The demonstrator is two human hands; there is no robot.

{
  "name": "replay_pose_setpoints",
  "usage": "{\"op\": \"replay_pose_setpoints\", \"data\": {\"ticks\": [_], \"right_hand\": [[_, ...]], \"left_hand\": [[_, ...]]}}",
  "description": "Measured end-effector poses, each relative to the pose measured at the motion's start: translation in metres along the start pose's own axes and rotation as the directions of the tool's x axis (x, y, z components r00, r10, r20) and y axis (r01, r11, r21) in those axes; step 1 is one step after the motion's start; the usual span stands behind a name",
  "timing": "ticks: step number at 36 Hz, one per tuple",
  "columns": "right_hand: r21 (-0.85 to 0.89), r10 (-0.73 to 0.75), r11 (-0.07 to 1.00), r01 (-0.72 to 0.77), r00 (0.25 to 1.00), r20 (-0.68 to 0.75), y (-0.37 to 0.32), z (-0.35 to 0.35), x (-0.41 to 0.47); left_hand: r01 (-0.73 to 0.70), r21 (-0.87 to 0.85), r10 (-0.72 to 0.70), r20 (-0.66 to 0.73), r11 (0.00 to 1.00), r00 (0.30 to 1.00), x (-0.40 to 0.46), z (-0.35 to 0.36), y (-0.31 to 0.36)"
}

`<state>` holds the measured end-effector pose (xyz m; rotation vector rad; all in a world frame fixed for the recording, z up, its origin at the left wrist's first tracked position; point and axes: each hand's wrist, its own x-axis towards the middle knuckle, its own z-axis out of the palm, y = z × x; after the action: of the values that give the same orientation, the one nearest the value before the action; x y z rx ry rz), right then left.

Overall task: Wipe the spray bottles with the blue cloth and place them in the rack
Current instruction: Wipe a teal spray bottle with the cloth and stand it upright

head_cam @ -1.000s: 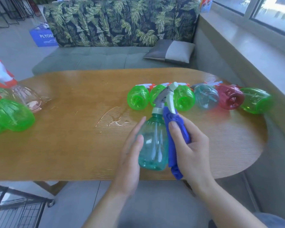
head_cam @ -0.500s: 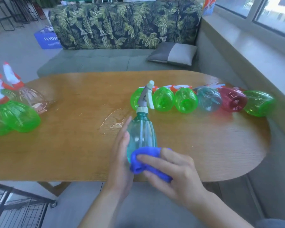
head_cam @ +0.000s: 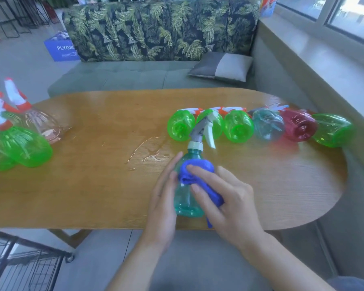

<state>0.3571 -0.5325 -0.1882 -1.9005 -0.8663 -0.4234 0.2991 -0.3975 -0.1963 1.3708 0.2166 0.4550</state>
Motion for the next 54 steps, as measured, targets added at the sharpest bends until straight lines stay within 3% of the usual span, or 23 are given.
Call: {"op": "replay_pose_setpoints", "data": {"ticks": [7, 10, 14, 18, 22, 29, 32, 36, 38, 41, 43, 46, 49, 54], "right_hand": [[0.05, -0.225, 0.974, 0.22, 0.962, 0.154, 0.0, -0.002, -0.015], [0.167, -0.133, 0.979, 0.119, 0.988, 0.074, 0.001, -0.01, -0.013], [0.123, 0.062, 0.991, -0.053, 0.996, -0.069, 0.008, -0.016, 0.001], [0.131, 0.139, 0.983, -0.125, 0.986, -0.096, 0.01, -0.014, 0.009], [0.097, 0.152, 0.985, -0.145, 0.986, -0.065, 0.01, -0.008, 0.006], [0.016, -0.142, 0.99, 0.141, 0.989, 0.049, -0.001, 0.003, -0.008], [-0.002, -0.272, 0.962, 0.274, 0.956, 0.107, -0.004, 0.008, -0.013], [0.002, -0.335, 0.941, 0.339, 0.93, 0.154, -0.002, 0.009, -0.015], [0.084, -0.266, 0.963, 0.257, 0.957, 0.117, -0.001, 0.008, -0.015], [0.213, -0.011, 0.977, 0.014, 1.0, -0.017, -0.005, 0.004, -0.011], [0.351, 0.21, 0.92, -0.176, 0.976, -0.061, -0.006, 0.002, -0.007], [0.499, 0.45, 0.773, -0.392, 0.893, 0.005, -0.006, 0.002, -0.003], [0.577, 0.503, 0.681, -0.451, 0.861, 0.08, -0.008, 0.007, -0.003], [0.635, 0.478, 0.631, -0.446, 0.868, 0.134, -0.006, 0.005, -0.004]], "left_hand": [[0.036, -0.098, -0.036, 0.0, 0.995, 0.999, 0.001, -0.005, 0.005], [0.041, -0.108, -0.042, -0.007, 0.993, 0.999, 0.002, -0.004, 0.006], [0.029, -0.071, -0.028, 0.008, 0.997, 1.0, 0.002, -0.002, 0.006], [-0.036, 0.072, 0.028, 0.111, 0.997, 0.993, -0.003, 0.0, 0.003], [-0.065, 0.096, 0.054, 0.113, 0.993, 0.992, -0.005, 0.005, 0.004], [0.056, -0.081, -0.061, -0.051, 0.995, 0.997, 0.001, -0.004, 0.004], [0.11, -0.165, -0.117, -0.034, 0.98, 0.993, 0.001, -0.009, 0.009], [0.14, -0.171, -0.145, -0.017, 0.975, 0.989, -0.002, -0.011, 0.016], [0.131, -0.162, -0.139, -0.038, 0.978, 0.99, -0.002, -0.01, 0.016], [0.094, -0.176, -0.106, -0.061, 0.98, 0.992, -0.001, -0.008, 0.015], [0.091, -0.185, -0.099, -0.036, 0.979, 0.994, 0.0, -0.007, 0.014], [0.1, -0.19, -0.095, 0.037, 0.977, 0.995, 0.0, -0.006, 0.012], [0.106, -0.196, -0.092, 0.079, 0.975, 0.993, -0.001, -0.005, 0.01], [0.102, -0.203, -0.095, 0.047, 0.974, 0.994, -0.001, -0.003, 0.009]]}}
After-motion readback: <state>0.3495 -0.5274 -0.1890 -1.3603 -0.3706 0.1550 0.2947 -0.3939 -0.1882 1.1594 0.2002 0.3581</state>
